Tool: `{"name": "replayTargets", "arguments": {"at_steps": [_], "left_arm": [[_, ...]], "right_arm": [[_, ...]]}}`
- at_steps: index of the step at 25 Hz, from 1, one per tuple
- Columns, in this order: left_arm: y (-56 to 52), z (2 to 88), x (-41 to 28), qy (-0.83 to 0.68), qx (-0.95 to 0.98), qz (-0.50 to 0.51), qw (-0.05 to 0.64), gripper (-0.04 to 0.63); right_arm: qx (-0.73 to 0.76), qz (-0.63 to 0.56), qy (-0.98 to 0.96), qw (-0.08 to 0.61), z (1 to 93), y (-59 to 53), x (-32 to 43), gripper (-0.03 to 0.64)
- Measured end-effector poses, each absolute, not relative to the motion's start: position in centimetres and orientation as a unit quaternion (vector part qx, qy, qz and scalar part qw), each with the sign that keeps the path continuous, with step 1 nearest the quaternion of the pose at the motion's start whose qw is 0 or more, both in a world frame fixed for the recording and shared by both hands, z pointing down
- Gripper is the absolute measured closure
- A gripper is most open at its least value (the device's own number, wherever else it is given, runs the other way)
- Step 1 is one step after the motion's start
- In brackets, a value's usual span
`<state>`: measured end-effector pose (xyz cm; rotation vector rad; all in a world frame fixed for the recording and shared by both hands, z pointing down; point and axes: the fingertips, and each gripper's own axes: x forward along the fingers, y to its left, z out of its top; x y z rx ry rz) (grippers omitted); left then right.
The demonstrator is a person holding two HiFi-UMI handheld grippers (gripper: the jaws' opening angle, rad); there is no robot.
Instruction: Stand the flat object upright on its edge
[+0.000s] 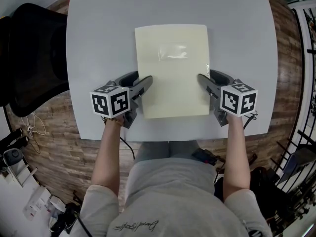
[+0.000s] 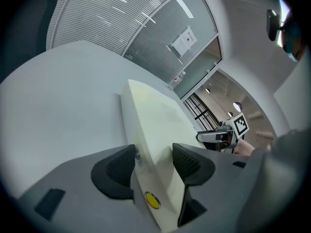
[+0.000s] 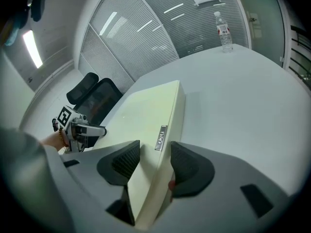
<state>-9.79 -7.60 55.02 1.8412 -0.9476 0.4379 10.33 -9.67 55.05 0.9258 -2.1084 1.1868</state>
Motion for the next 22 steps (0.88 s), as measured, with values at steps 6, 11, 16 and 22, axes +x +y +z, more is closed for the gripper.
{"name": "replayTargets", "arguments": {"at_steps": [6, 11, 16, 22], "left_arm": [[-7.48, 54.82, -9.66, -0.391, 0.759, 0.184, 0.486, 0.345], [-7.45, 54.71, -9.65, -0.392, 0.76, 0.188, 0.483, 0.348], [-7.66, 54.69, -9.75, -0.394, 0.76, 0.193, 0.479, 0.348], [-7.71, 54.57, -9.62, -0.393, 0.76, 0.194, 0.48, 0.351]], "right_arm": [[0.347, 0.433, -0.784, 0.278, 55.02, -9.55, 10.33, 0.407], [0.355, 0.429, -0.783, 0.278, 54.9, -9.41, 10.3, 0.408], [0.356, 0.428, -0.782, 0.28, 54.86, -9.55, 10.15, 0.411], [0.356, 0.424, -0.785, 0.278, 54.59, -9.56, 10.22, 0.411]]}}
